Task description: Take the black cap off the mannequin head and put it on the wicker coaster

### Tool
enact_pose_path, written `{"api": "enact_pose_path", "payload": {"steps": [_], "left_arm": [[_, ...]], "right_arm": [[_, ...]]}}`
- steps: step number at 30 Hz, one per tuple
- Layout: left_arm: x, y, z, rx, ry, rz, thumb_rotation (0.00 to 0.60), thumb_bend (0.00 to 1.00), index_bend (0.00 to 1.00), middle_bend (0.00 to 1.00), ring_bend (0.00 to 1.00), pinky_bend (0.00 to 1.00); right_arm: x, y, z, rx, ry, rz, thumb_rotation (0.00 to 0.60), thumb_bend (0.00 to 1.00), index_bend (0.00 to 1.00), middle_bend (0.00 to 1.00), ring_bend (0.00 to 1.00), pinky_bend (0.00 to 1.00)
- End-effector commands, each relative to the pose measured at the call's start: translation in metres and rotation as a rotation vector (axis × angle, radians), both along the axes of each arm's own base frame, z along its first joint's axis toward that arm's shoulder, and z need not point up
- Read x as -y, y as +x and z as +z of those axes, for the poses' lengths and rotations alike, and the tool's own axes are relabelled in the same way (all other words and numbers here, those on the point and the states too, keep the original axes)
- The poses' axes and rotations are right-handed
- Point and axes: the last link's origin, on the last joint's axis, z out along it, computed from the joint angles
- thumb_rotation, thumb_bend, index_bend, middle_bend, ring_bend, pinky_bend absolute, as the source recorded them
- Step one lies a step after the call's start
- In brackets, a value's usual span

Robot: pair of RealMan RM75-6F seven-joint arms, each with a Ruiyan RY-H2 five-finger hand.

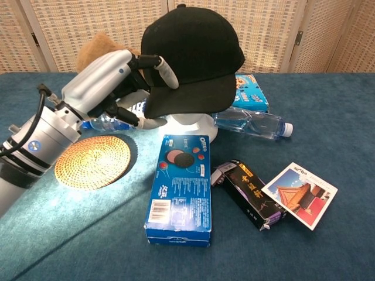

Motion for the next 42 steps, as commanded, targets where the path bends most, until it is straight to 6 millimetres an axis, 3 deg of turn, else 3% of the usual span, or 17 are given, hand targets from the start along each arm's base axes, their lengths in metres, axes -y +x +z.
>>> {"api": "enact_pose_path", "payload": {"steps": [1,23,31,42], "left_arm": [[0.001,-0.001,0.003,0.005,0.017,-0.004,0.6,0.13,0.46,1.0,1.0,1.0],[-0.008,0.01,0.011,0.119,-0.005,0.069,0.6,0.25,0.48,1.0,1.0,1.0],[-0.014,0.013,0.018,0.138,0.016,0.062,0.6,0.37,0.57,1.0,1.0,1.0],[-0.019,0.021,0.028,0.216,-0.031,0.089,0.6,0.39,0.64,1.0,1.0,1.0]], "right_arm": [[0.0,-0.001,0.0,0.001,0.001,-0.003,0.6,0.03,0.11,0.19,0.1,0.18],[0.001,0.002,-0.002,-0.004,0.005,0.002,0.6,0.04,0.11,0.19,0.1,0.18],[0.003,0.003,-0.003,-0.006,0.005,0.002,0.6,0.03,0.11,0.2,0.1,0.18],[0.003,0.004,-0.002,-0.008,0.004,0.002,0.6,0.04,0.12,0.2,0.1,0.18]]}}
